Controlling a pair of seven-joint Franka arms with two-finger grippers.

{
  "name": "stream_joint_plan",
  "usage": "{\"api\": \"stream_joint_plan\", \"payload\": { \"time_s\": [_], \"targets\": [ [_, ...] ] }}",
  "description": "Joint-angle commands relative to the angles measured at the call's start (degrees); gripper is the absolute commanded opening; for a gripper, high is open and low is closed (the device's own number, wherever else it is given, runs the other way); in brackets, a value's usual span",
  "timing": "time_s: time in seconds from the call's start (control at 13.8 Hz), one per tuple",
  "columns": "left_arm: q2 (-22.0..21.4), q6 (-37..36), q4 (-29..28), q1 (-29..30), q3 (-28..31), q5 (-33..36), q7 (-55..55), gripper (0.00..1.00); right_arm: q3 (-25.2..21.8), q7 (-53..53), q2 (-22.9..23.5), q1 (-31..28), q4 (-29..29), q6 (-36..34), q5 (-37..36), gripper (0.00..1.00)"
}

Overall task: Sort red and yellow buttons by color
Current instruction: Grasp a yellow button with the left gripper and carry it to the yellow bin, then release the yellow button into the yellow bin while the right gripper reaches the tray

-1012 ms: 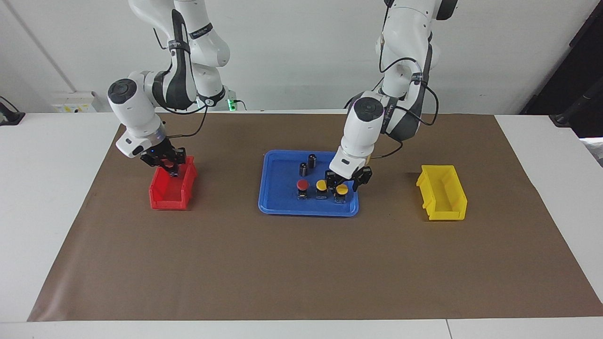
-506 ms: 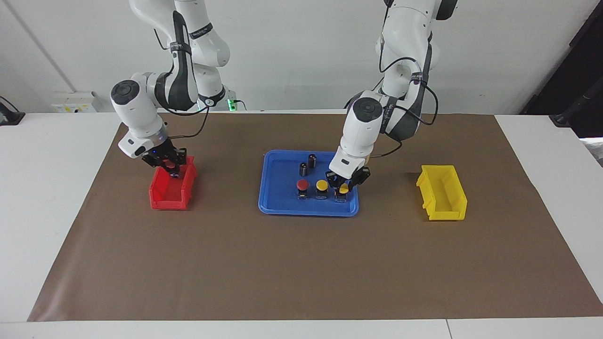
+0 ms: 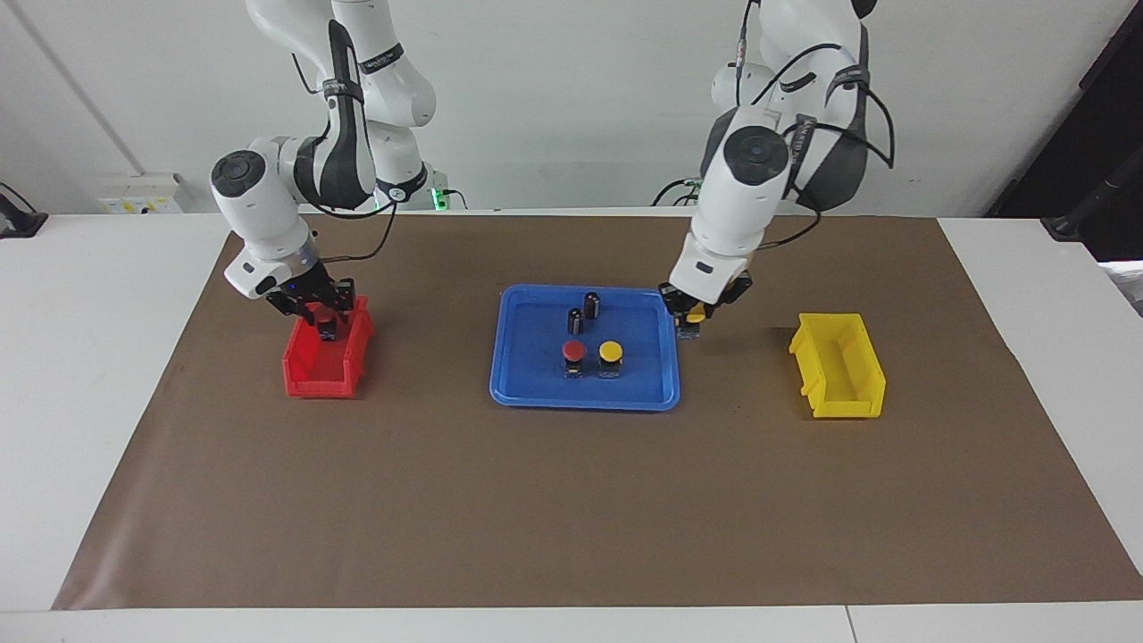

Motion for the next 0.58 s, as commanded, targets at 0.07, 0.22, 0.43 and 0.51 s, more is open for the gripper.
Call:
{"api": "stream_joint_plan", "payload": {
  "time_s": [0.07, 0.22, 0.43, 0.51],
  "targets": [
    [0.9, 0.3, -0.4, 13.4, -0.3, -0.4, 16.4, 0.02, 0.5, -1.1, 0.2, -0.4, 4.0, -4.4, 1.3, 0.62],
    [1.0, 2.2, -0.2, 18.8, -0.3, -0.4, 25.4, 0.02, 0.5, -1.0, 0.8, -0.4, 6.8, -7.3, 1.3, 0.64],
    [0.8, 4.9, -3.1, 23.1, -0.4, -0.4, 30.2, 0.02, 1.0, 0.8, 1.9, 1.2, 13.3, -12.7, 1.3, 0.68],
    [-0.3, 6.0, -5.7, 22.9, -0.4, -0.4, 30.1, 0.02, 1.0, 4.1, 3.6, 3.7, 16.9, -14.5, 1.3, 0.69]
  ]
}}
